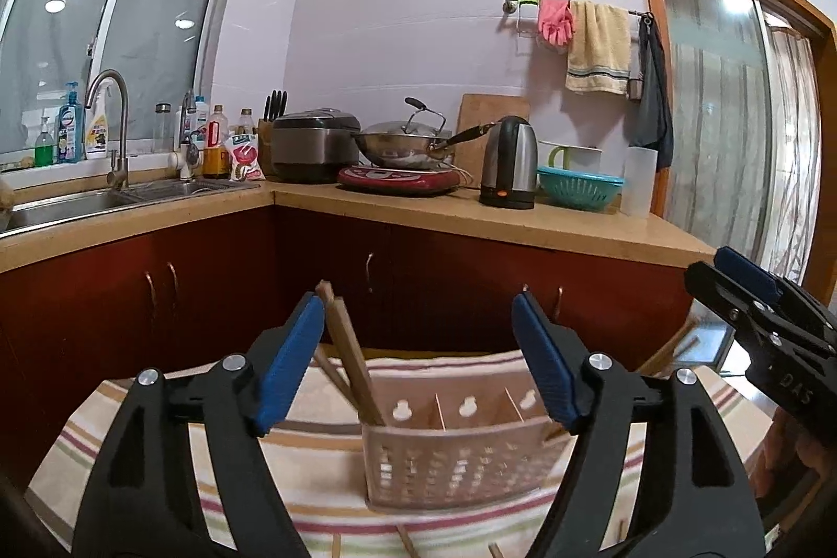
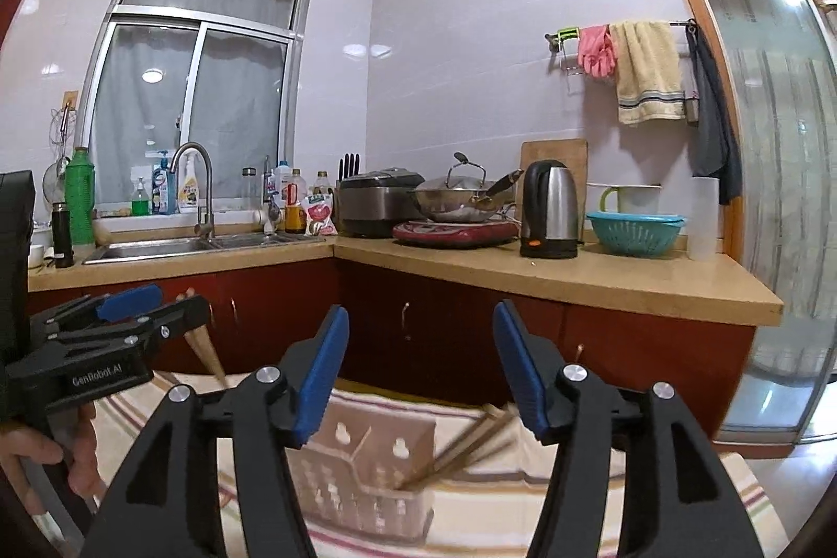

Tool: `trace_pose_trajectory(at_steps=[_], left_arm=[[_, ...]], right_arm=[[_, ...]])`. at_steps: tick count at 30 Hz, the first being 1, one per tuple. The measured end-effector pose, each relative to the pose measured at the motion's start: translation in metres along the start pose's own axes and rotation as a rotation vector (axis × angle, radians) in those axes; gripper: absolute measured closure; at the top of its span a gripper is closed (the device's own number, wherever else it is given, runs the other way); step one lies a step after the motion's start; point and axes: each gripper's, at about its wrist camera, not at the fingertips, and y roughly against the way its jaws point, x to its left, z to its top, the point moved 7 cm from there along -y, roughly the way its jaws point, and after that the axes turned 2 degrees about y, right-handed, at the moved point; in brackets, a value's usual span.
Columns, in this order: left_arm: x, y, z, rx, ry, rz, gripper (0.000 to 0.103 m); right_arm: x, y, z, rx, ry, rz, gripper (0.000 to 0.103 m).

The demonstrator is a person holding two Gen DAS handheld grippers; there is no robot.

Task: Organize utensils
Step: 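Withdraw both open tools back over the remaining chopsticks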

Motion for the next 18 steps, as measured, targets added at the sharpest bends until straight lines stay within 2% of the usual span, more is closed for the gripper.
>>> trace_pose_trajectory(at_steps=[6, 18], left_arm=[[0.000, 0.036, -0.019, 0.014, -0.001, 0.014, 0.027], [0.028, 0.121, -0.100, 0.108, 0.000, 0.144, 0.027]], right_arm=[[0.003, 0.035, -0.028, 0.059, -0.012, -0.002, 0.046], [0.031, 0.108, -0.131, 0.223, -0.046, 0.031, 0.047]])
